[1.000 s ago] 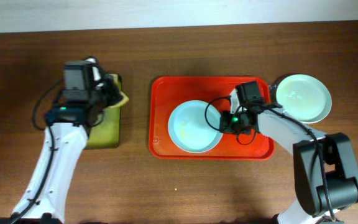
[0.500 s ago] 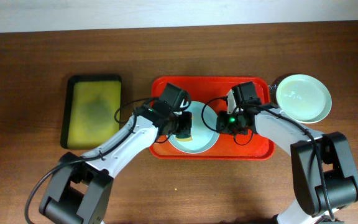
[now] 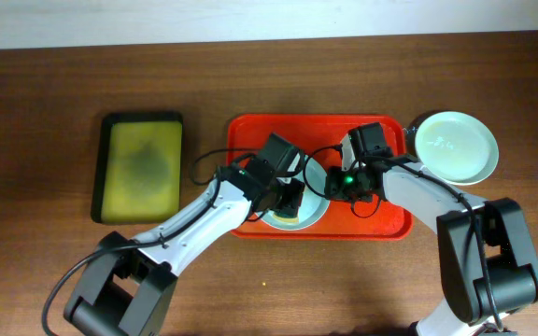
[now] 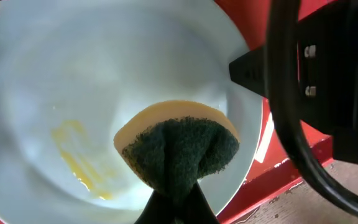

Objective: Clean dirty plates on tray and stack at the side
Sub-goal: 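Scrub the pale blue plate with the sponge while the right gripper holds it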

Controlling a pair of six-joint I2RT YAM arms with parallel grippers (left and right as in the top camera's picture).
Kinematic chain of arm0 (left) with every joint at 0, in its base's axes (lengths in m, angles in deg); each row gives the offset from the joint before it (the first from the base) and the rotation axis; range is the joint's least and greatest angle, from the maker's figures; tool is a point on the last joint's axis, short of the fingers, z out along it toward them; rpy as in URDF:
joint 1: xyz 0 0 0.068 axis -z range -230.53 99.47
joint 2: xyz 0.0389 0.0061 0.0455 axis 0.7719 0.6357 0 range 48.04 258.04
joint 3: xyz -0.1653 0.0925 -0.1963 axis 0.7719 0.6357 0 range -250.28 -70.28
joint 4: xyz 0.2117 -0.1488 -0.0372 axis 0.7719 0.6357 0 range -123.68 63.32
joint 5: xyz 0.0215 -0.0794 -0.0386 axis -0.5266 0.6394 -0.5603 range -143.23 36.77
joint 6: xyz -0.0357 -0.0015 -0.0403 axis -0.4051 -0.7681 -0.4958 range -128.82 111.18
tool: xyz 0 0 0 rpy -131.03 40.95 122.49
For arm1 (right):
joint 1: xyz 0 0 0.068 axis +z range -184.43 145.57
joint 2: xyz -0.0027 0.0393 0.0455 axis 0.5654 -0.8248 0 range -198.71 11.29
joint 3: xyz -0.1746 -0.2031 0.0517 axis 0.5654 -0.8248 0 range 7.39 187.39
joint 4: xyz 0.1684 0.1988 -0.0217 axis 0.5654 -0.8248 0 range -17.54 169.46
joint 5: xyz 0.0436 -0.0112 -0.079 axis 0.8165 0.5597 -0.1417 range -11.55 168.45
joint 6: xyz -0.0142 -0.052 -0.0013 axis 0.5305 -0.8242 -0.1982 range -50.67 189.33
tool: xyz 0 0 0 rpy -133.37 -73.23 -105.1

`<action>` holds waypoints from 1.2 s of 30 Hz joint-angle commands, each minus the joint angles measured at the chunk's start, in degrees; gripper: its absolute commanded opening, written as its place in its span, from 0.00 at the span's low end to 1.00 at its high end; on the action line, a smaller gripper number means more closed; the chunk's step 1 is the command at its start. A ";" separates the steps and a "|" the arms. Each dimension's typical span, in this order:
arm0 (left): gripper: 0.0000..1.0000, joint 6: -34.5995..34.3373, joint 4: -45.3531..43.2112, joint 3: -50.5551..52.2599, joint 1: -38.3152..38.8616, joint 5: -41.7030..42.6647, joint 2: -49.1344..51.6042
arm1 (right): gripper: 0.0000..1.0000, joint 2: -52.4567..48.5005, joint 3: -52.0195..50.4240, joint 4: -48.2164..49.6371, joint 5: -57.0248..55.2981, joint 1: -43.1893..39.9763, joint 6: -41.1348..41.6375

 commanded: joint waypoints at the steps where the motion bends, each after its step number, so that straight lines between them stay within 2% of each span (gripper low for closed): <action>1: 0.00 2.45 -0.09 -1.44 0.28 0.85 -3.74 | 0.04 -0.57 -0.52 0.39 0.04 0.33 0.66; 8: 0.00 -2.40 -2.49 -1.11 2.10 -0.07 0.02 | 0.04 -0.57 -0.52 0.63 0.07 0.31 0.66; 12: 0.00 -5.46 -4.24 -1.11 1.75 -12.04 4.07 | 0.04 -0.57 -0.52 0.37 0.07 0.31 0.63; 14: 0.00 -7.82 -4.20 -1.11 0.94 -15.02 4.07 | 0.04 -0.57 -0.52 0.39 0.07 0.31 0.63; 19: 0.00 -16.39 -5.70 -1.09 -0.02 -14.38 7.43 | 0.04 -0.57 -0.52 0.39 0.07 0.28 0.63; 22: 0.00 -16.17 -6.38 -1.09 -0.26 -14.56 11.50 | 0.04 -0.57 -0.52 0.39 0.07 0.31 0.63; 24: 0.00 -14.56 -4.98 -1.09 -0.96 -20.26 12.50 | 0.04 -0.57 -0.52 -0.04 0.07 0.31 0.61; 27: 0.00 -12.61 0.13 -1.20 -2.97 -35.67 10.36 | 0.04 -0.59 -0.52 -0.26 0.11 0.28 0.61; 28: 0.00 -11.93 0.26 -1.29 -3.23 -37.20 8.61 | 0.04 -0.59 -0.52 -0.26 -0.44 0.33 0.61; 30: 0.00 -11.80 -1.57 -1.44 -3.32 -33.90 4.90 | 0.04 -0.59 -0.52 -0.42 -0.81 0.35 0.61; 33: 0.00 -11.98 -8.59 -1.27 -3.34 -11.54 3.85 | 0.04 -0.59 -0.52 -0.28 -0.81 0.28 0.61; 34: 0.00 -15.12 -10.49 -1.27 -3.21 -8.57 4.39 | 0.04 -0.59 -0.52 -0.42 -0.79 0.31 0.63; 36: 0.00 -16.24 -13.42 -1.27 -2.56 -4.02 6.25 | 0.04 -0.59 -0.52 -0.44 -0.79 0.31 0.63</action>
